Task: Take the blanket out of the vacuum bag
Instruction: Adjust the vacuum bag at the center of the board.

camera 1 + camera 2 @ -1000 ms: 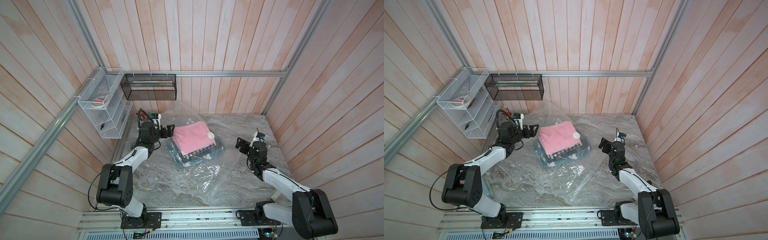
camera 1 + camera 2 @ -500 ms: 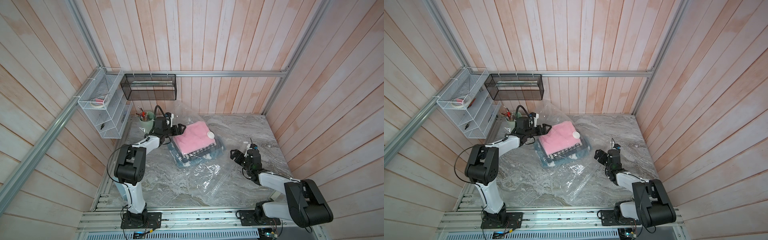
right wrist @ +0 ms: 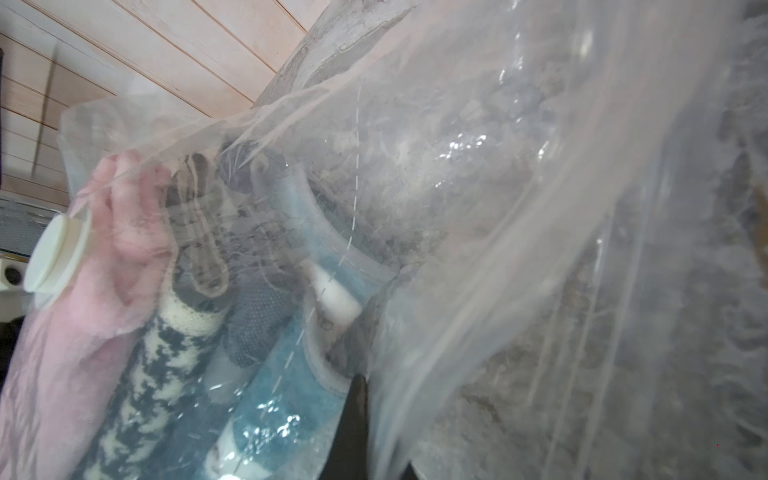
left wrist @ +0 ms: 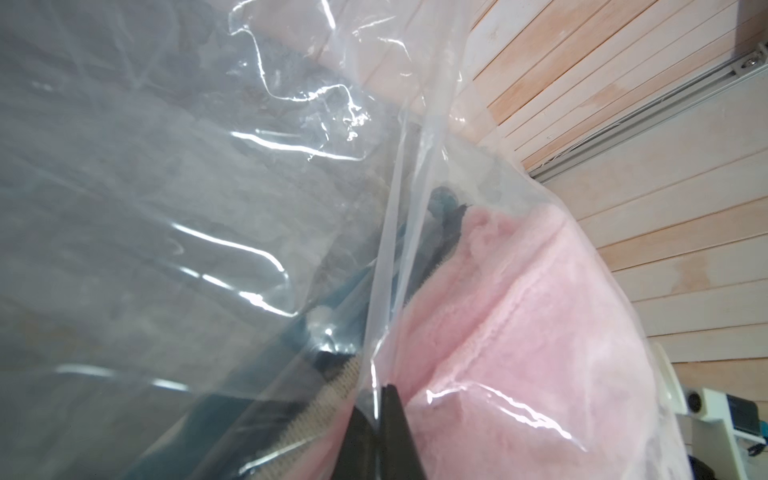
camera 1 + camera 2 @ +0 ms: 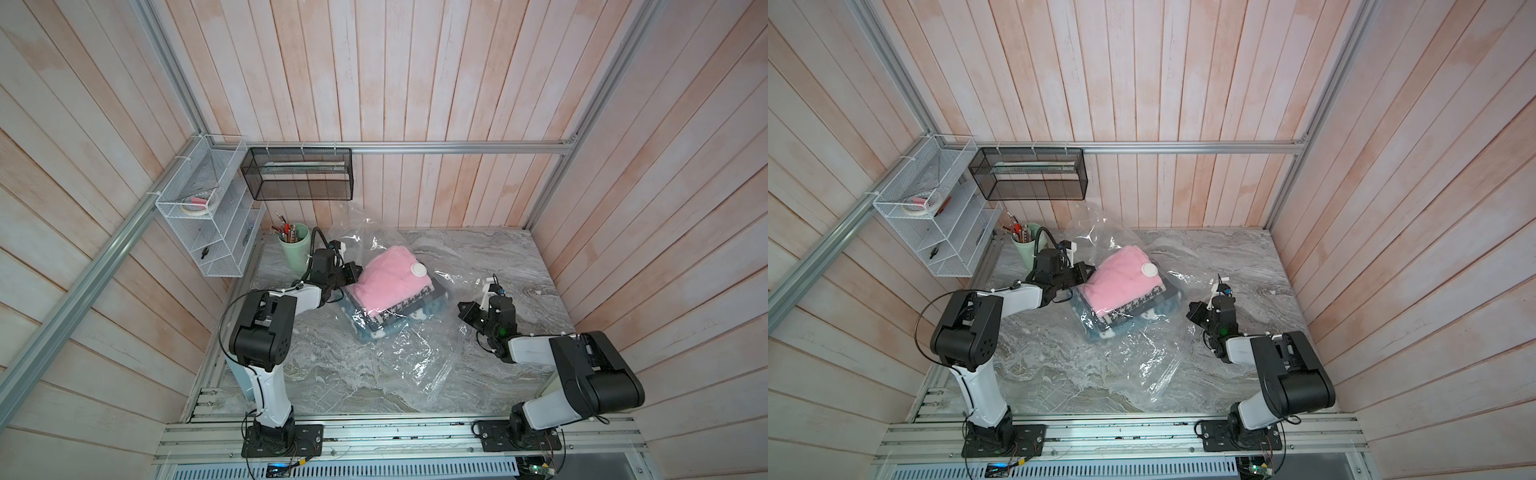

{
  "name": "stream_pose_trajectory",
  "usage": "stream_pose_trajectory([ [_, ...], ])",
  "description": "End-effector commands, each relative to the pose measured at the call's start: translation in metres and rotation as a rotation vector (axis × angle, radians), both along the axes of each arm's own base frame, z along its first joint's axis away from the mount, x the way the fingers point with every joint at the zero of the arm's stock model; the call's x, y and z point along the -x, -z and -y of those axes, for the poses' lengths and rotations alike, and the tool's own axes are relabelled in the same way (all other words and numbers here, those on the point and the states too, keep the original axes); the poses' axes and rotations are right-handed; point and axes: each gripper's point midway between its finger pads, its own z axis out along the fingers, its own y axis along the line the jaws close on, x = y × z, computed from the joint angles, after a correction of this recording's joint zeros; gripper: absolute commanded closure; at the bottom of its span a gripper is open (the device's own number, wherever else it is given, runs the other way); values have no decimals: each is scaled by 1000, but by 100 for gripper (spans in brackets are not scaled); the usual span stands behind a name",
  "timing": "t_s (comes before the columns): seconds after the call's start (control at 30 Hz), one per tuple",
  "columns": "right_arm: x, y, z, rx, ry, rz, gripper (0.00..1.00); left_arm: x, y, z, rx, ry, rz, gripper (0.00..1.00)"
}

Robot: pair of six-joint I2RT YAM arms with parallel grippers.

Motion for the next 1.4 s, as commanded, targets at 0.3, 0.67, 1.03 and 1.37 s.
stream_pose_trajectory([
  [0.3, -47, -51, -66, -170, -255, 230, 100, 121, -1, -43, -239, -255, -92, 100],
  [0.67, -61, -91, -170, -343, -505, 368, 100, 128, -44, -126, -528, -540, 74, 100],
  [1.03, -45, -122, -156, -196, -509, 409, 61, 99, -103, -116, -498, -462, 263, 50],
  [1.37, -41, -114, -50, 275, -215, 219, 52, 112, -140, -37, -361, -191, 314, 38],
])
